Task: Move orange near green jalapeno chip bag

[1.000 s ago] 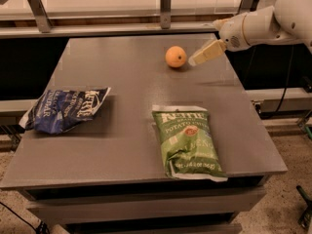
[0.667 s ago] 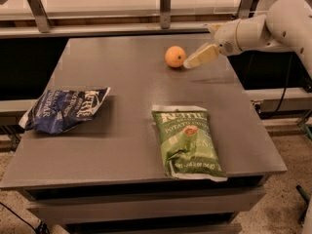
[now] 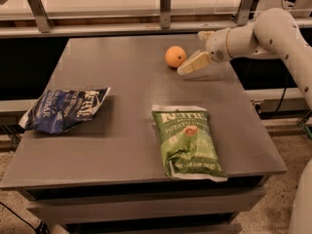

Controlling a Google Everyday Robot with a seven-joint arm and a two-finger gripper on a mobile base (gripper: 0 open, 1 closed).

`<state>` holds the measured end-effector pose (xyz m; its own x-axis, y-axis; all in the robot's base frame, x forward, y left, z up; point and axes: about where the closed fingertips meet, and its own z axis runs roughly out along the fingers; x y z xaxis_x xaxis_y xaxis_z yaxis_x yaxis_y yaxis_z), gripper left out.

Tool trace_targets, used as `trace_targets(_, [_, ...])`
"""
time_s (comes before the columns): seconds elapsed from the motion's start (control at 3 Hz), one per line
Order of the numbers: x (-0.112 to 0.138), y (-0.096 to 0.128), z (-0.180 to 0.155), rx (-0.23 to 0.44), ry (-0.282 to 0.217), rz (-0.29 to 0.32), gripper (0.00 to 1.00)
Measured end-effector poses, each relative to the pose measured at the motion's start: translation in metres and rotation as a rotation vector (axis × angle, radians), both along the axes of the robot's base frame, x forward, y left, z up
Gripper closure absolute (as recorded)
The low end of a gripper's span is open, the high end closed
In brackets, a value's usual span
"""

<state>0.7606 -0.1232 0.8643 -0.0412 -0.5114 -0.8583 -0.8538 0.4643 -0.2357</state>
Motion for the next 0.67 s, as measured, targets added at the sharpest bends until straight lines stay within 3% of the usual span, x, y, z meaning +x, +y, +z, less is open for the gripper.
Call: trace_targets(0.67, [-0.0018, 0.0140, -0.0126, 0.016, 0.022, 0.062, 0.40])
